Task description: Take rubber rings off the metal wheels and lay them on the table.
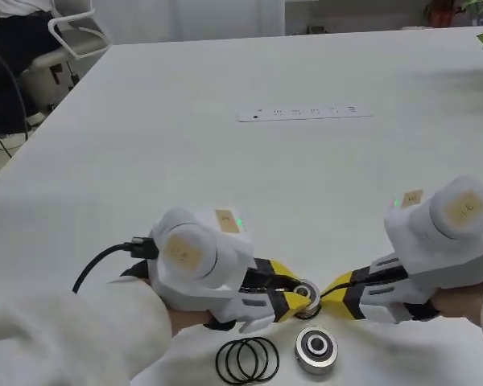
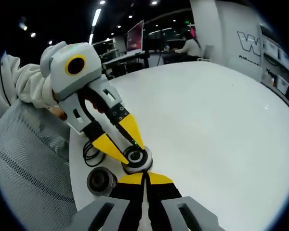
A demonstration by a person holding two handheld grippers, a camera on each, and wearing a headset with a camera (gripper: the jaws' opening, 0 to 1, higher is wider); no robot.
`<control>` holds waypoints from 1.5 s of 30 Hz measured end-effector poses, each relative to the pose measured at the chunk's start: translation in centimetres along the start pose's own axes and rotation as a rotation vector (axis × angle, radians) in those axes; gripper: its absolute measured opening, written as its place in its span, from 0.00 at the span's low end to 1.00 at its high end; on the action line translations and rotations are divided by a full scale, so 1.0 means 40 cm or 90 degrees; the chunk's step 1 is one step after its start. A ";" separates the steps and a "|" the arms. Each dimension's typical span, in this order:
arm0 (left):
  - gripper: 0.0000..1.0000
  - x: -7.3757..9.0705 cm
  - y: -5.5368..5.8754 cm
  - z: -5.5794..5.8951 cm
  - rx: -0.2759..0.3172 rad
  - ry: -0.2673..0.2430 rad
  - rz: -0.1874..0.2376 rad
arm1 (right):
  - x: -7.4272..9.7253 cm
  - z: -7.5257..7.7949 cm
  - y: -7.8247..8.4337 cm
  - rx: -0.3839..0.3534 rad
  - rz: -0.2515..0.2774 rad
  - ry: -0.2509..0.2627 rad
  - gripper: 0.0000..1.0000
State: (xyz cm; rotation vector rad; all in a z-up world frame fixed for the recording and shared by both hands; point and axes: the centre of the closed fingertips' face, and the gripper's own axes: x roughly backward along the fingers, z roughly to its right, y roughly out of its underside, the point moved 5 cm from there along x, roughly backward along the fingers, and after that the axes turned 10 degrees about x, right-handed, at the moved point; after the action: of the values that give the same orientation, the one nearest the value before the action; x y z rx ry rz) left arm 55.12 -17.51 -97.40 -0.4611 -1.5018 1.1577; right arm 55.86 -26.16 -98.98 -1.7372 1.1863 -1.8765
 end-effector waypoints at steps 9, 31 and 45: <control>0.14 -0.002 0.001 -0.001 -0.005 -0.003 -0.003 | 0.013 0.001 -0.004 -0.051 0.018 -0.003 0.00; 0.14 -0.003 0.000 -0.003 -0.016 -0.008 -0.009 | 0.021 -0.008 -0.026 -0.114 0.049 -0.002 0.00; 0.14 -0.004 0.001 -0.003 -0.017 -0.010 -0.003 | 0.016 -0.021 -0.051 -0.083 0.055 -0.014 0.00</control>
State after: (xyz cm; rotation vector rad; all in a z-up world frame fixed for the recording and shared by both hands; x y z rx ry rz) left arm 55.25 -17.57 -97.55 -0.4672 -1.5328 1.1412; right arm 55.54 -25.11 -96.97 -1.7385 1.3808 -1.7619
